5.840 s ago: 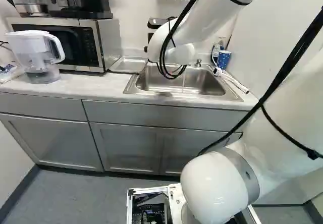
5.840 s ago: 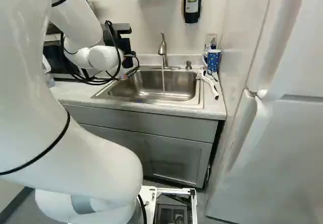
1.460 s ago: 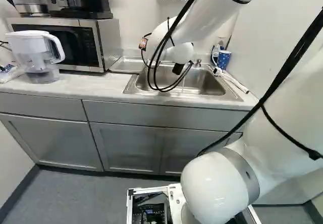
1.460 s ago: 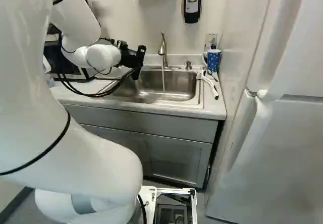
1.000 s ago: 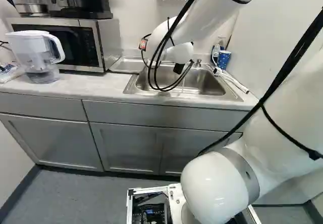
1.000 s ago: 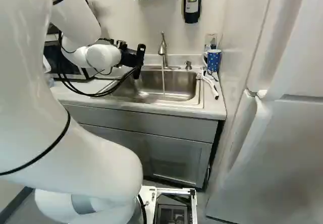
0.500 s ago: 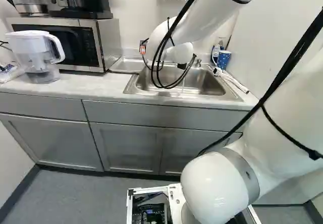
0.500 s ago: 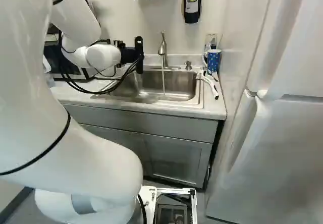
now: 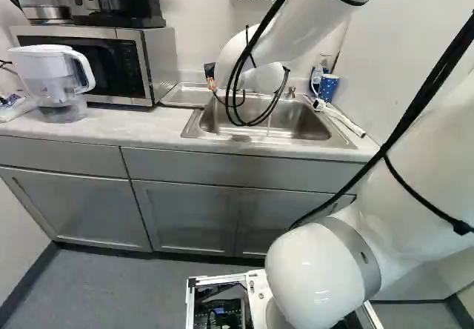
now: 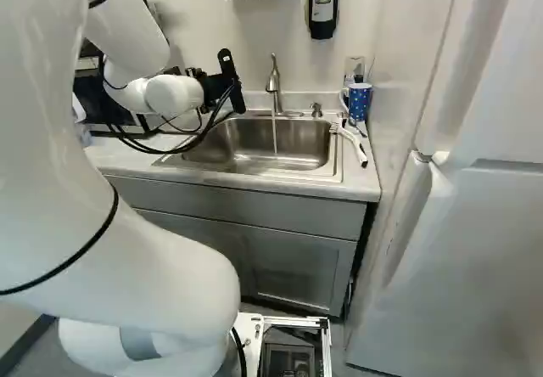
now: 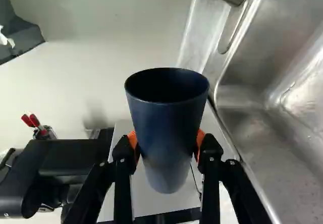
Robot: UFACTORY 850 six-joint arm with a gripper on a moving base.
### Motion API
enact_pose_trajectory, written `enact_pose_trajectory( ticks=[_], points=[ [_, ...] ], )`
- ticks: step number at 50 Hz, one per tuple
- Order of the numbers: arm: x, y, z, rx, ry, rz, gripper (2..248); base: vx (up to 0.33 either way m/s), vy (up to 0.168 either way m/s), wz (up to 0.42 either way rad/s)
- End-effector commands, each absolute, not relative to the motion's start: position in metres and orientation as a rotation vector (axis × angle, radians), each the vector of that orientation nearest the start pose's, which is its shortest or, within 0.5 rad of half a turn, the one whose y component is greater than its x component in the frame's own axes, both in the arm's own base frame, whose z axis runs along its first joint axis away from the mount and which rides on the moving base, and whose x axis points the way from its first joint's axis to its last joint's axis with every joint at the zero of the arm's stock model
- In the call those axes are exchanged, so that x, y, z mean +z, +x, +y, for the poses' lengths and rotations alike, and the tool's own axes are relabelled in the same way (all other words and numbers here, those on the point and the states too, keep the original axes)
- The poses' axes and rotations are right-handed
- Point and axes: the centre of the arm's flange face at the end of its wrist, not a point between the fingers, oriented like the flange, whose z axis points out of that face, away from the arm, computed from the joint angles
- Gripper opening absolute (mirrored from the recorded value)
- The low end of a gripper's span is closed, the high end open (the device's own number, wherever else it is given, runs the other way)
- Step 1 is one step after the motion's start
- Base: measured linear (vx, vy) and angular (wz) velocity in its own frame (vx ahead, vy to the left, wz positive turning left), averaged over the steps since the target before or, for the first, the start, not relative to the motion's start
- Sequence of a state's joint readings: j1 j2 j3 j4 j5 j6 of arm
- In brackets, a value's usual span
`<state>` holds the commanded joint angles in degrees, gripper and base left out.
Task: Rinse the cup and place it in the tray
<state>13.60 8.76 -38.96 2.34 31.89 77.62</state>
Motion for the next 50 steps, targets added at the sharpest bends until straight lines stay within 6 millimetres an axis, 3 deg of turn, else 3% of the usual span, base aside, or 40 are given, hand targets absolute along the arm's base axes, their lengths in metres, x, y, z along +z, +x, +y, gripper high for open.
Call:
enact_pose_trajectory(
  ticks=[50],
  points=[
    [0.5576, 0.4332, 0.1028, -1.438, -1.907, 0.639, 124, 0.0, 0.0, 0.0]
  ],
)
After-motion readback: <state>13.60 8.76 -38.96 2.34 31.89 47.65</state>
